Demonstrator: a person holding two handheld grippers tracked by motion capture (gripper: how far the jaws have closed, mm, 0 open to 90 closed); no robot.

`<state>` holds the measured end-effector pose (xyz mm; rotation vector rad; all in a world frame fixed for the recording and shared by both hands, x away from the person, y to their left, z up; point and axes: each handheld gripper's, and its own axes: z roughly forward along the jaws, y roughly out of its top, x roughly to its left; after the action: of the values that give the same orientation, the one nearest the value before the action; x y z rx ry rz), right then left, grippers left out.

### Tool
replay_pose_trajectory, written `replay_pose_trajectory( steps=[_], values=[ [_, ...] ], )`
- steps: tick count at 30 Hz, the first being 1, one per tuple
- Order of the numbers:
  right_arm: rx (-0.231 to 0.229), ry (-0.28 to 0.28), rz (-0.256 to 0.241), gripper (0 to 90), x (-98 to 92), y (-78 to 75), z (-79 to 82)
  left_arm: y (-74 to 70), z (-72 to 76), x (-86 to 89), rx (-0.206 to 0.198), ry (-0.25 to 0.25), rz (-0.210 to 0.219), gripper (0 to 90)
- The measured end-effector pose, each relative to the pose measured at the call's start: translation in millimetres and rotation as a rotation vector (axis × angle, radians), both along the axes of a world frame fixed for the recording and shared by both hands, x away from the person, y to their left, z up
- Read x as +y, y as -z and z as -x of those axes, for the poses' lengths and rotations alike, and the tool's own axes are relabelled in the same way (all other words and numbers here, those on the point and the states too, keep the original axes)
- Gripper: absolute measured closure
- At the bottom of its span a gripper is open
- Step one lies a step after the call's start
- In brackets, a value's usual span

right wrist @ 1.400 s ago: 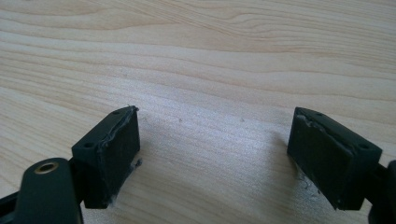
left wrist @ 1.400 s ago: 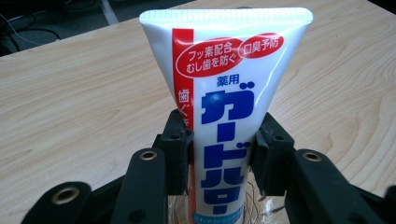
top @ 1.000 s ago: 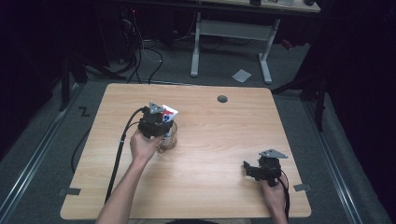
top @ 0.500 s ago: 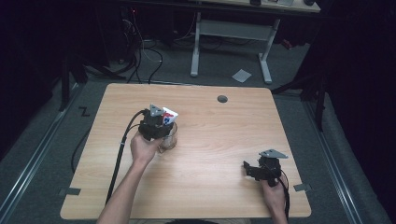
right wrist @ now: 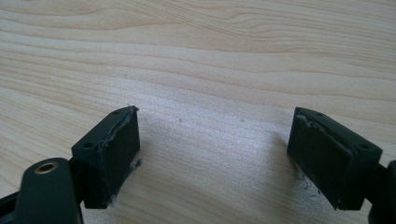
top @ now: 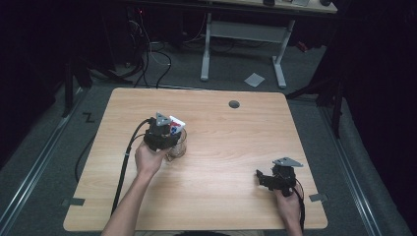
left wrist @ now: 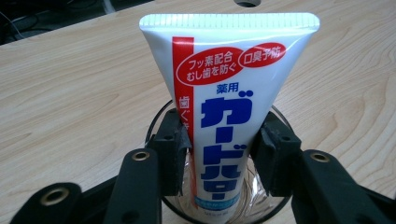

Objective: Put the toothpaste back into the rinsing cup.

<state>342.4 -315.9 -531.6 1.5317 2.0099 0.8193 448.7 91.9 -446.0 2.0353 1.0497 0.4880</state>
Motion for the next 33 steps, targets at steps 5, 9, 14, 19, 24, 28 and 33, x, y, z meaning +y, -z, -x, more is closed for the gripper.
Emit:
replay_pose_trajectory(
  steps=[5,9,14,19,24,28,33],
  values=[
    [0.000,0.000,0.000,16.7,0.0,0.0,0.0,0.9,2.4,3.1,0.010,-0.002,0.008,56.3],
    [0.000,0.001,0.000,16.7,0.1,0.0,0.0,1.0,5.1,4.4,0.008,0.002,0.001,54.8],
    [0.000,0.001,-0.001,16.7,0.1,0.0,0.1,1.5,7.6,5.0,0.011,0.004,0.006,52.8],
    [0.000,0.001,-0.001,16.7,0.1,0.0,0.0,1.8,9.1,6.9,0.017,0.012,0.033,48.0],
    [0.000,0.002,0.000,16.7,0.1,0.0,0.0,-0.1,9.1,7.9,0.018,0.015,0.044,41.9],
    [0.000,0.004,-0.001,16.7,0.2,0.0,-0.1,-1.7,9.6,9.2,0.015,0.014,0.061,37.2],
    [0.000,0.004,-0.001,16.7,0.2,0.0,-0.1,-4.4,10.7,11.9,0.005,0.007,0.069,31.0]
  ],
)
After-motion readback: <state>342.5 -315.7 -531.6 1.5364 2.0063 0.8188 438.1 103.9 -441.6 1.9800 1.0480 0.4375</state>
